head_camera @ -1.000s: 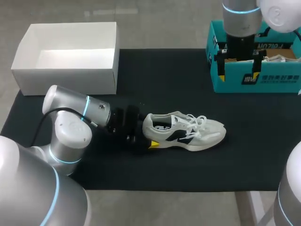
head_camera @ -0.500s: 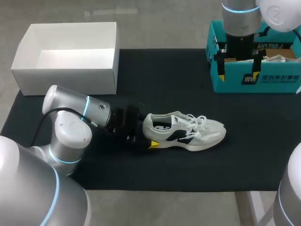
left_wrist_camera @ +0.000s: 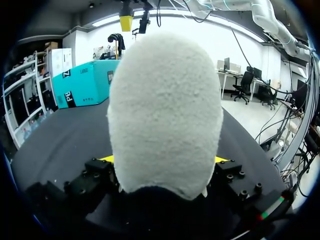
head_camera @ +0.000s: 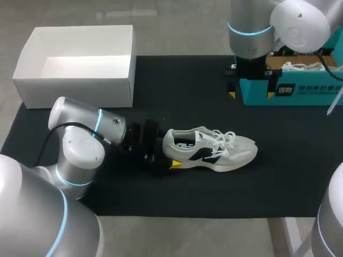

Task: Take the shoe out of the shoebox, open the shoe tongue, remove and reinsert the insole, then place the shoe into the shoebox

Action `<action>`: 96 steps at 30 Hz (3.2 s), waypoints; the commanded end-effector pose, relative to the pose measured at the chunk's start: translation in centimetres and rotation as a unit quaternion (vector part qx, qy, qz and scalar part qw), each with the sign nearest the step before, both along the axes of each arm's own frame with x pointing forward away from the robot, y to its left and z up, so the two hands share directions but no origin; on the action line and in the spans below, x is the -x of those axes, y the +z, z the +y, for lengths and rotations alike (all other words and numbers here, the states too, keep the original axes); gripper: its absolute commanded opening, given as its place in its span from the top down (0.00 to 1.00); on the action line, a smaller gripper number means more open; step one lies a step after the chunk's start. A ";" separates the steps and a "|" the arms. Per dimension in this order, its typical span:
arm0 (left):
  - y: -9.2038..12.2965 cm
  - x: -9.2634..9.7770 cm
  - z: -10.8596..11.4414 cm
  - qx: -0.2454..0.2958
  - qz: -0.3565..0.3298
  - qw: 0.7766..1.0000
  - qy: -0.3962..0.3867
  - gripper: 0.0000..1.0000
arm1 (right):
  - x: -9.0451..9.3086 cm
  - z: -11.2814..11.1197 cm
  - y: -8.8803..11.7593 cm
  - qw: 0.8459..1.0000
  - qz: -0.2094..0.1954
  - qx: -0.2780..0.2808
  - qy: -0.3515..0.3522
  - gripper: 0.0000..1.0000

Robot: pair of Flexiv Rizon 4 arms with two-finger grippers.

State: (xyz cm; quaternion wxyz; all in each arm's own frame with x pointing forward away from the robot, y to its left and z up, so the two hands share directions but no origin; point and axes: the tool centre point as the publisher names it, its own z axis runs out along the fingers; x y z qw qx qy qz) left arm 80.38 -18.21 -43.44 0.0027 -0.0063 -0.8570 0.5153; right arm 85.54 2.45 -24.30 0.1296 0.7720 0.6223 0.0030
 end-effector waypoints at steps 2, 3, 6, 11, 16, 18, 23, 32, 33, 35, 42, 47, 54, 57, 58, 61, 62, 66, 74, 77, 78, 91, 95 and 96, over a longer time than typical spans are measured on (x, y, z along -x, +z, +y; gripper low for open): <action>0.0 0.0 -0.1 0.000 -0.001 1.000 0.001 1.00 | 0.7 2.6 -0.2 1.000 -0.004 0.001 0.018 0.00; 0.0 0.0 -0.1 0.000 -0.001 1.000 0.001 1.00 | 0.7 3.1 -0.3 1.000 0.001 0.003 0.023 0.00; 0.0 0.0 -0.1 0.000 -0.001 1.000 0.001 1.00 | 0.9 5.0 -0.4 0.999 0.012 0.012 0.037 0.00; 0.0 0.0 -0.1 0.000 -0.001 1.000 0.001 1.00 | 2.2 8.2 -0.9 0.999 0.030 0.031 0.031 0.00; 0.0 0.0 -0.1 0.000 -0.001 1.000 0.001 1.00 | 3.9 10.7 -1.6 0.998 0.033 0.039 0.035 0.00; 0.0 0.0 -0.1 0.000 -0.001 1.000 0.001 1.00 | 4.7 11.6 -2.1 0.998 0.028 0.035 0.040 0.00; 0.0 0.0 -0.1 0.000 -0.001 1.000 0.001 1.00 | 6.2 13.1 -3.1 0.998 0.031 0.027 0.049 0.00; 0.0 0.0 -0.1 0.000 -0.001 1.000 0.001 1.00 | 6.7 14.1 -5.2 0.995 0.055 0.046 0.064 0.00; 0.0 0.0 -0.1 0.000 -0.001 1.000 0.001 1.00 | 6.6 13.9 -5.4 0.995 0.057 0.051 0.064 0.00; 0.0 0.0 -0.1 0.000 -0.001 1.000 0.001 1.00 | 6.4 13.7 -6.1 0.993 0.064 0.065 0.071 0.00; 0.0 0.0 -0.1 0.000 -0.001 1.000 0.001 1.00 | 6.3 12.9 -8.4 0.987 0.092 0.099 0.085 0.00; 0.0 0.0 -0.1 0.000 -0.001 1.000 0.001 1.00 | 6.6 12.6 -9.2 0.987 0.101 0.098 0.082 0.00; 0.0 0.0 -0.1 0.000 -0.001 1.000 0.001 1.00 | 7.6 11.4 -9.8 0.987 0.115 0.101 0.058 0.58; 0.0 0.0 -0.1 0.000 -0.001 1.000 0.001 1.00 | 7.9 10.6 -9.6 0.986 0.119 0.105 0.048 0.99; 0.0 0.0 -0.1 0.000 -0.001 1.000 0.001 1.00 | 8.0 10.4 -9.5 0.986 0.120 0.107 0.045 1.00; 0.0 0.0 -0.1 0.000 -0.001 1.000 0.001 1.00 | 8.0 9.7 -9.2 0.986 0.118 0.109 0.039 1.00; 0.0 0.0 -0.1 0.000 -0.001 1.000 0.001 1.00 | 8.0 9.5 -9.1 0.986 0.117 0.110 0.038 1.00; 0.0 0.0 -0.1 0.000 -0.001 1.000 0.001 1.00 | 7.7 8.7 -8.6 0.987 0.112 0.113 0.034 1.00; 0.0 0.0 -0.1 0.000 -0.001 1.000 0.001 1.00 | 7.6 6.0 -8.6 0.990 0.103 0.095 0.013 1.00; 0.0 0.0 -0.1 0.000 -0.001 1.000 0.001 1.00 | 7.9 4.3 -8.3 0.989 0.103 0.105 -0.004 1.00; 0.0 0.0 -0.1 0.000 -0.001 1.000 0.001 1.00 | 7.9 4.0 -8.3 0.989 0.103 0.106 -0.008 1.00; 0.0 0.0 -0.1 0.000 -0.001 1.000 0.001 1.00 | 7.6 -2.1 -9.1 0.985 0.113 0.119 -0.049 1.00; 0.0 0.0 -0.1 0.000 -0.001 1.000 0.001 1.00 | 7.2 -3.5 -10.2 0.986 0.114 0.107 -0.063 1.00; 0.0 0.0 -0.1 0.000 -0.001 1.000 0.001 1.00 | 7.2 -3.7 -10.4 0.986 0.114 0.104 -0.065 1.00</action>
